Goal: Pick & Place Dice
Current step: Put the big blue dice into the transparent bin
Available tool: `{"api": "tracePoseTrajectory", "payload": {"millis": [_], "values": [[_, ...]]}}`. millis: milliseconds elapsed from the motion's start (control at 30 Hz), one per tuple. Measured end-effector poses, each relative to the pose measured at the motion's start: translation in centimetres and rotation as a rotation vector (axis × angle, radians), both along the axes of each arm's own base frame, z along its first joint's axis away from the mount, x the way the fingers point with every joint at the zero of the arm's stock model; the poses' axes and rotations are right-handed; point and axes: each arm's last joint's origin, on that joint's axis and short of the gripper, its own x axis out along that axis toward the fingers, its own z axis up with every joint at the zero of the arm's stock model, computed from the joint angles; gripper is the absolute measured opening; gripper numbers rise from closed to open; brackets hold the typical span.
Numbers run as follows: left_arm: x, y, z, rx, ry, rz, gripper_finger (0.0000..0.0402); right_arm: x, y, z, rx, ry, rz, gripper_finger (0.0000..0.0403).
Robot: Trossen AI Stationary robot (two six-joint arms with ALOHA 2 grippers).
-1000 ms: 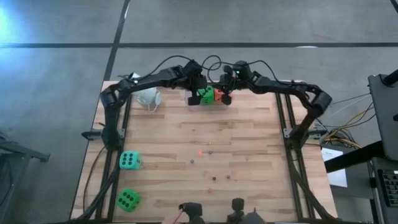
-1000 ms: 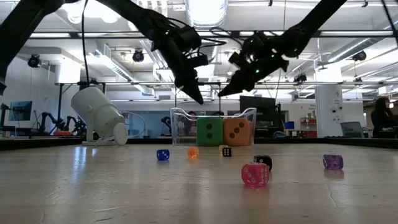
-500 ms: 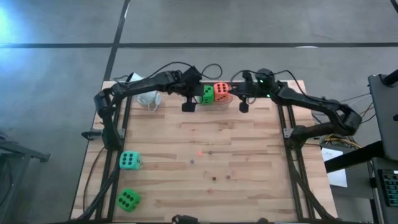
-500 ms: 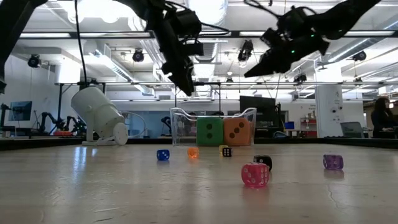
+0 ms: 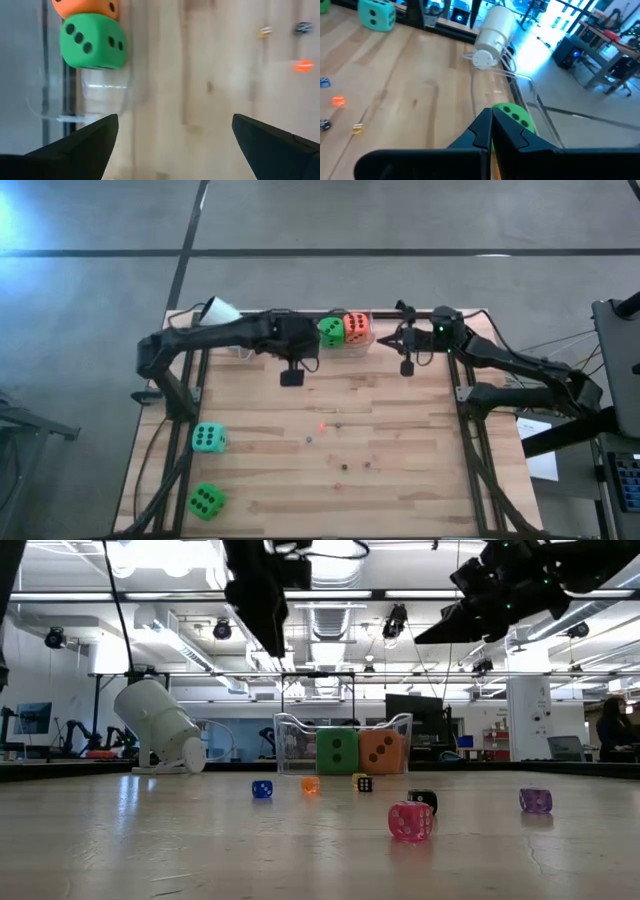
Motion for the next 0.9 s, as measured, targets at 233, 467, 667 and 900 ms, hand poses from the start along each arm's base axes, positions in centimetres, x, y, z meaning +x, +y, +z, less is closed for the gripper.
{"api": "tracePoseTrajectory", "payload": {"millis": [233,467,667,900], "values": [[-1.8,-5.4,1.8,-0.051,-0.019,0.093,0.0395,0.0,0.7,-0.4,-0.001,0.006,0.028,0.0008],[-3.6,-10.1,1.6,-0.072,0.095,0.152,0.0395,0.0,0.7,-0.4,-0.008,0.007,0.031,0.0008],[-4.9,-13.8,0.8,-0.08,0.151,0.111,0.0395,0.0,0.7,-0.4,-0.006,0.009,0.03,0.0008],[-7.4,-17.1,-2.0,-0.157,0.274,0.196,0.0395,0.0,0.7,-0.6,0.009,0.023,0.028,0.0008]]}}
